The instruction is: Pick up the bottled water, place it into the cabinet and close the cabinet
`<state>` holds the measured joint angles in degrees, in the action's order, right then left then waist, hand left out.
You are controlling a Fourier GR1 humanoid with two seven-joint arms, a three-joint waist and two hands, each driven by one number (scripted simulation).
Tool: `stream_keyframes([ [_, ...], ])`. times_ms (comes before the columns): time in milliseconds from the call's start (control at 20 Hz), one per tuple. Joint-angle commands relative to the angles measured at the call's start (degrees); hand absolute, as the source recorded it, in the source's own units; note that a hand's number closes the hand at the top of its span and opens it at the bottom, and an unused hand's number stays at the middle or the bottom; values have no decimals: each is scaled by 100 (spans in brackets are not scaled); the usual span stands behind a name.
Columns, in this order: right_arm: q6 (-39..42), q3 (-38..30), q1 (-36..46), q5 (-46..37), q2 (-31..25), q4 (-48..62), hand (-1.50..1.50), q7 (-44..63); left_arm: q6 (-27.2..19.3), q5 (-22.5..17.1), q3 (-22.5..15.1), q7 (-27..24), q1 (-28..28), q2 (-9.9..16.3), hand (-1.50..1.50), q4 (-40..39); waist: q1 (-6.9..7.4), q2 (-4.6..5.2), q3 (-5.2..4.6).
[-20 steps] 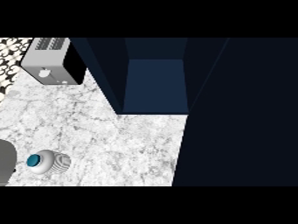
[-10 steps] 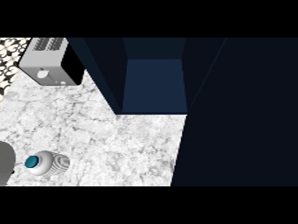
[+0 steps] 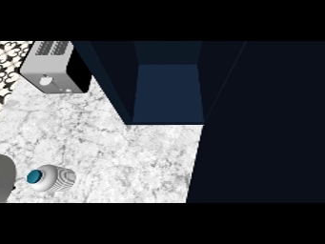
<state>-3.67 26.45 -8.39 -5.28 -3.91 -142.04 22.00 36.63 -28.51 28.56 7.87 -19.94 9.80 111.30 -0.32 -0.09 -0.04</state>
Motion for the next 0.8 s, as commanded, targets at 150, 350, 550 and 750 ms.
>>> stream_keyframes([
  [150, -212, 275, -6, -596, -38, -368, -150, 136, 415, 858, 19, -620, 69, -74, -150, -1020, 23, -4, 0],
  [350, -426, 579, -24, -768, -30, -523, -150, 272, 455, 1637, 63, -1385, 818, 190, -150, -2488, -53, -3, -9],
  [550, -367, 265, 185, -504, -202, -421, -150, 383, 292, 2086, -47, -1803, 1255, 177, -150, -3386, -41, 8, -5],
  [750, -380, 344, 17, -532, -356, -478, -150, 175, 325, 2497, -121, -2351, 1411, 316, -150, -4044, -36, 4, -3],
])
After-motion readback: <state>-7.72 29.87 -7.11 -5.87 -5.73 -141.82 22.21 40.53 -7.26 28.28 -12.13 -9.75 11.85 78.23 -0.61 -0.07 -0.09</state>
